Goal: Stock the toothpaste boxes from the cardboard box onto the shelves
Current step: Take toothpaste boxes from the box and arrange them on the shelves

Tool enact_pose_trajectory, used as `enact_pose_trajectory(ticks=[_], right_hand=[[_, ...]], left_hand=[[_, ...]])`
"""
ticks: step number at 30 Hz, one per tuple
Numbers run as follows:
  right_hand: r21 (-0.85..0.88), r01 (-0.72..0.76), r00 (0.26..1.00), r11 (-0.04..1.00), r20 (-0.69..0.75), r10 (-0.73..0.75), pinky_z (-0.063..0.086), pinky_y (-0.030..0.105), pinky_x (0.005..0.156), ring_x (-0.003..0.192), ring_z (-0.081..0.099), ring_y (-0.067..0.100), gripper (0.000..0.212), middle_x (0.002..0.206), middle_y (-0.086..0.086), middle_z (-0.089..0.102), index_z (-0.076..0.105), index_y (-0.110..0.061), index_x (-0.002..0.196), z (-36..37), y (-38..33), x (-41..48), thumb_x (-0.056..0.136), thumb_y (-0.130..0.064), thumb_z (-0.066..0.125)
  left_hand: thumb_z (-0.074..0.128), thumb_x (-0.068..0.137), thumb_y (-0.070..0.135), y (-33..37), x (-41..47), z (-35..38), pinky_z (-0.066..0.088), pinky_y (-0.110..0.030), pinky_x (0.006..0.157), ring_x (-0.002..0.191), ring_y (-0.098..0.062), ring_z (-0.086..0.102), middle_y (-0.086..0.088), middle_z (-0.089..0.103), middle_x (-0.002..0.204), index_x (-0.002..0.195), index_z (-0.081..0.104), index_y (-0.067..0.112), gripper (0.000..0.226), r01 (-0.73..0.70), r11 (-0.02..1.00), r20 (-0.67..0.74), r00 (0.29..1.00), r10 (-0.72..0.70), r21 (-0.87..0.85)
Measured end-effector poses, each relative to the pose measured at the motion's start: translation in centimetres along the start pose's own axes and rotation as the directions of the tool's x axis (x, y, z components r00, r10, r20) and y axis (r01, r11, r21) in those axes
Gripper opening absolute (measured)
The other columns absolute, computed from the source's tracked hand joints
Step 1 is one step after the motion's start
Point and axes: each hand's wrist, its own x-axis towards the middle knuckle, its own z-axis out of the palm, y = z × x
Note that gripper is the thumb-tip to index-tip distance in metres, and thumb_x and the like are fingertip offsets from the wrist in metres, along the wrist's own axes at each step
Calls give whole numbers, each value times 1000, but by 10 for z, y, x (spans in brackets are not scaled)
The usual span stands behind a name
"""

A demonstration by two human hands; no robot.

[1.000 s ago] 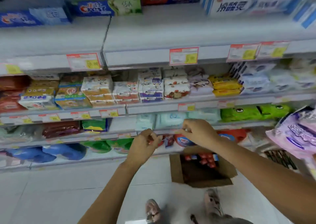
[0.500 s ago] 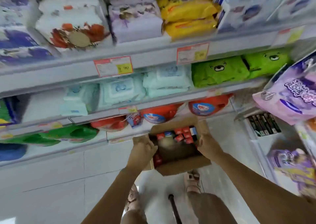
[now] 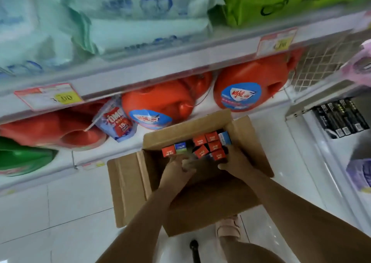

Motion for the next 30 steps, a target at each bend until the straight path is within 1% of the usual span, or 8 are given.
enact_pose_trajectory(ticks=[4, 9, 13, 15, 19, 23, 27, 30], right_hand=[[143, -122, 992, 982, 20, 121, 40, 35, 99, 121, 52, 25, 64, 130, 7, 54, 41, -12, 136, 26, 15, 29, 81, -21, 73], [126, -97, 995, 987, 47, 92, 41, 36, 98, 116, 54, 24, 52, 127, 4, 55, 47, -19, 131, 42, 14, 49, 85, -30, 68], [150, -90, 996, 985, -9, 92, 45, 30, 87, 109, 59, 23, 38, 117, 4, 60, 53, -18, 123, 47, 18, 54, 90, -37, 59], [176, -107, 993, 979, -39, 115, 43, 30, 89, 109, 59, 24, 34, 116, 6, 61, 55, -15, 121, 46, 20, 50, 92, -33, 57], [214, -146, 986, 966, -43, 159, 47, 35, 93, 104, 61, 27, 28, 111, 10, 63, 57, -10, 115, 34, 17, 33, 92, -27, 58], [355, -54, 995, 933, -55, 78, 48, 31, 88, 102, 62, 18, 30, 108, 3, 64, 55, -13, 107, 12, 5, -1, 86, -30, 67], [396, 38, 997, 917, -76, -8, 41, 29, 87, 90, 50, 5, 30, 92, -13, 54, 47, -30, 101, -28, -17, -53, 83, -38, 69], [517, 137, 987, 845, -144, -71, 44, 33, 92, 95, 59, 7, 37, 98, -12, 63, 54, -28, 106, -57, -32, -89, 76, -39, 72]], left_hand=[[62, 89, 18, 3, 38, 36, 42, -31, 100, 122, -22, 50, -8, 51, 135, 137, 43, 17, 51, 32, 998, 7, 999, -32, 46], [59, 91, 31, 6, 76, 67, 17, -15, 78, 122, -18, 47, -1, 53, 133, 135, 42, 18, 49, 35, 985, -57, 998, -26, 166], [54, 94, 24, 4, 92, 81, 35, -27, 91, 120, -22, 52, -6, 54, 132, 135, 44, 15, 44, 53, 954, -66, 997, -35, 294], [49, 96, 20, 4, 92, 85, 40, -34, 93, 117, -28, 53, -11, 55, 129, 132, 46, 10, 38, 67, 946, -60, 997, -51, 316], [49, 96, 17, 5, 77, 80, 43, -36, 90, 111, -32, 55, -16, 57, 123, 127, 47, 4, 34, 99, 975, -76, 993, -85, 199], [49, 96, 23, 10, 42, 58, 44, -36, 89, 111, -33, 55, -17, 56, 123, 128, 47, 5, 36, 87, 972, -109, 992, -64, 220], [56, 92, 24, 27, -14, 8, 45, -36, 83, 104, -35, 60, -18, 64, 112, 125, 48, 9, 37, -11, 991, -238, 970, 43, 134], [61, 89, 32, 42, -64, -35, 46, -32, 81, 94, -29, 64, -13, 69, 100, 122, 52, 13, 39, -145, 984, -425, 888, 174, 100]])
